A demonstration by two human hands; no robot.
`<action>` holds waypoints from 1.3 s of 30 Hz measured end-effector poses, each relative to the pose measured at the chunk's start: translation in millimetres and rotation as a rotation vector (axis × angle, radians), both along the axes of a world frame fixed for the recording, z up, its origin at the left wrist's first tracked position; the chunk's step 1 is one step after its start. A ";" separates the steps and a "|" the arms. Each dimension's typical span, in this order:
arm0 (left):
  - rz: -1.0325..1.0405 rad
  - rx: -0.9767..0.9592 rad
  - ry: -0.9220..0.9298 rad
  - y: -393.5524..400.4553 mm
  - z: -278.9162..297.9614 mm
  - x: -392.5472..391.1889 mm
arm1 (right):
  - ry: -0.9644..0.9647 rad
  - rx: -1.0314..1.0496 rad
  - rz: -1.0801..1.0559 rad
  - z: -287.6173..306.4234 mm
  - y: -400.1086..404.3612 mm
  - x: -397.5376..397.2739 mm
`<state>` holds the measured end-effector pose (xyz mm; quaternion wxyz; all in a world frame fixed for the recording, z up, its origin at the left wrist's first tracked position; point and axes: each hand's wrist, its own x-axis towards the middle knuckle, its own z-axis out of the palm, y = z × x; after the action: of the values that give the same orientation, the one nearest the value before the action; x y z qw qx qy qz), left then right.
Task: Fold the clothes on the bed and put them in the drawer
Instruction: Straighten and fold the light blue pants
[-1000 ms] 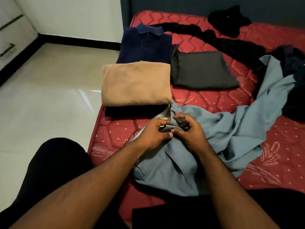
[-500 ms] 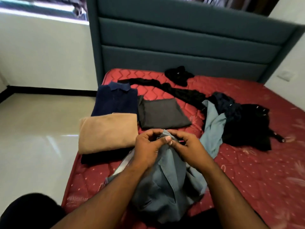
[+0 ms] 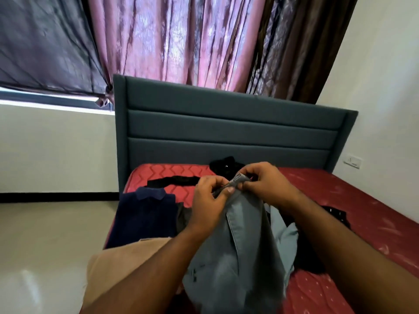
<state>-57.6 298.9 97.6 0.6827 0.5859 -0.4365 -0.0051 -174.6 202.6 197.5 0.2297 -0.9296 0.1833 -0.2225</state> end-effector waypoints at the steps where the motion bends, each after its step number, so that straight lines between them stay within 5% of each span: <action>1: -0.044 0.062 0.010 -2.7 6.2 9.8 | -0.025 -0.011 -0.017 14.4 -6.4 3.8; 5: -0.258 0.540 -0.134 1.2 15.2 62.9 | -0.138 0.087 -0.031 69.3 -29.3 6.2; 11: -0.157 0.768 -0.418 18.6 97.8 116.5 | -0.184 0.262 -0.123 127.5 -51.6 2.9; 15: -0.276 0.731 -0.465 32.5 142.5 128.8 | -0.264 0.547 -0.111 150.4 -53.4 -7.1; 18: -0.036 0.686 -0.695 44.2 172.3 140.0 | -0.314 0.705 -0.041 165.7 -43.6 -17.4; 22: 0.331 0.493 -0.784 73.6 224.8 136.4 | -0.842 0.591 -0.051 176.5 -23.6 -30.0; 24: 0.437 0.436 -0.857 82.5 250.2 133.7 | -0.826 0.573 -0.010 179.1 -17.5 -38.8; 26: 0.354 0.361 -0.820 93.1 268.9 127.3 | -0.664 0.543 0.023 188.1 -9.1 -56.5; 34: -0.046 0.112 -0.506 127.6 295.1 96.5 | -0.685 0.358 0.067 223.9 8.5 -99.6; 36: -0.192 0.186 -0.336 134.5 290.9 90.9 | -0.728 0.356 0.049 233.6 5.7 -104.4; 39: -0.315 0.645 -0.243 133.9 254.9 89.8 | -0.512 0.329 -0.021 233.8 3.9 -104.6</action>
<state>32.2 432.8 352.6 0.3975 0.6928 -0.5749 -0.1775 -279.2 206.5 431.3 0.4134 -0.7917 0.1625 -0.4195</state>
